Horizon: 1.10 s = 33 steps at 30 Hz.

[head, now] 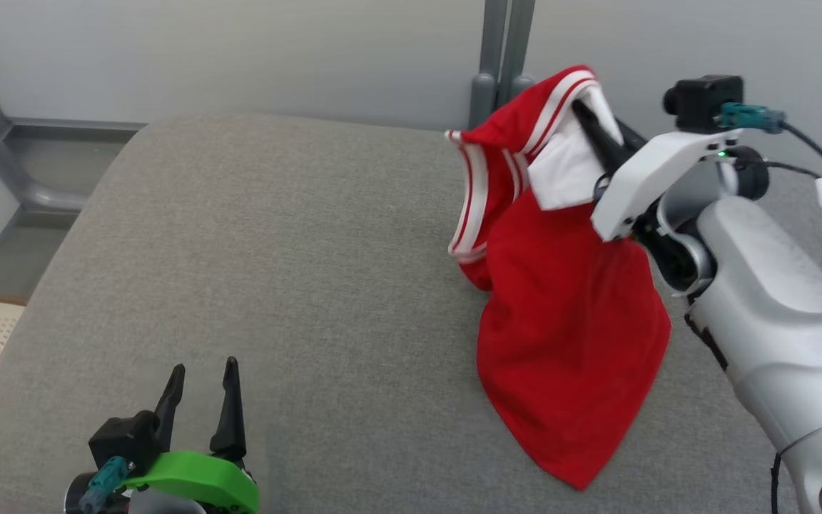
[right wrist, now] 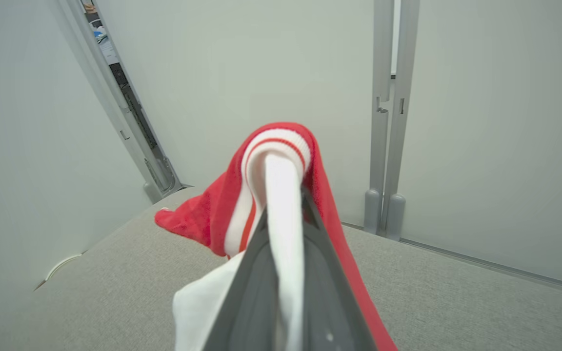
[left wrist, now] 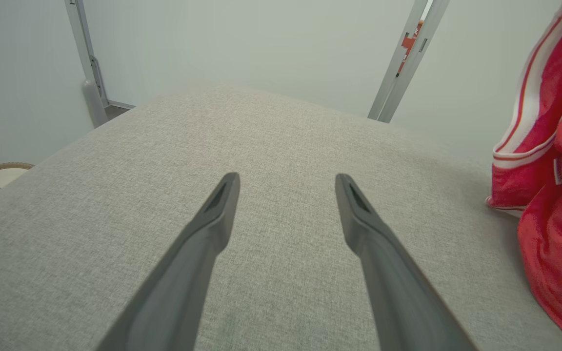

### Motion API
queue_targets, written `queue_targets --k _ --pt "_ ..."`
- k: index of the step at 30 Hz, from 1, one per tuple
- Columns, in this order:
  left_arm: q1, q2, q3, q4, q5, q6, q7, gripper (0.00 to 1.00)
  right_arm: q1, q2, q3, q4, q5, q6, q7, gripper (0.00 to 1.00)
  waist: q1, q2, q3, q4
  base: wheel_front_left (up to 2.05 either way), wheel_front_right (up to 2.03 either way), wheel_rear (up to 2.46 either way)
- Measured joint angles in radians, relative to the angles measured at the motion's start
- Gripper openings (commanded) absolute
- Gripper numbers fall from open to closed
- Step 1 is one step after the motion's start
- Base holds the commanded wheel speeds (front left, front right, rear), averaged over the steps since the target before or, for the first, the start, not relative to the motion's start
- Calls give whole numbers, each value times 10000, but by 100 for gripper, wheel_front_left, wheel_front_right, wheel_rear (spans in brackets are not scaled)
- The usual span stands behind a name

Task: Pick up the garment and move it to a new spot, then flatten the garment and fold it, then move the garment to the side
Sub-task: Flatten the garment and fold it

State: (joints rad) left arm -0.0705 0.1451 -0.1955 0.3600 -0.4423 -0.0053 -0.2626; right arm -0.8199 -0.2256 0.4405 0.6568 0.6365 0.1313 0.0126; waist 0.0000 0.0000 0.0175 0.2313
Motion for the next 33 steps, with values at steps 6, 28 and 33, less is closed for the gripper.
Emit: queue_targets --k 6,28,33 --pt "0 33 31 -67 -12 -23 0 100 915 -895 -1881 -1126 205 0 -228 0 0 0 137 -831 0 0 0" --pt "-802 295 -115 125 42 -117 19 100 5352 -69 -4721 -2238 424 -8 -926 100 0 0 1090 -2823 0 0 0" --pt "-795 270 -307 -48 46 -136 100 100 5410 -182 -4506 -3227 295 -6 -1214 100 0 0 850 -2879 0 0 0"
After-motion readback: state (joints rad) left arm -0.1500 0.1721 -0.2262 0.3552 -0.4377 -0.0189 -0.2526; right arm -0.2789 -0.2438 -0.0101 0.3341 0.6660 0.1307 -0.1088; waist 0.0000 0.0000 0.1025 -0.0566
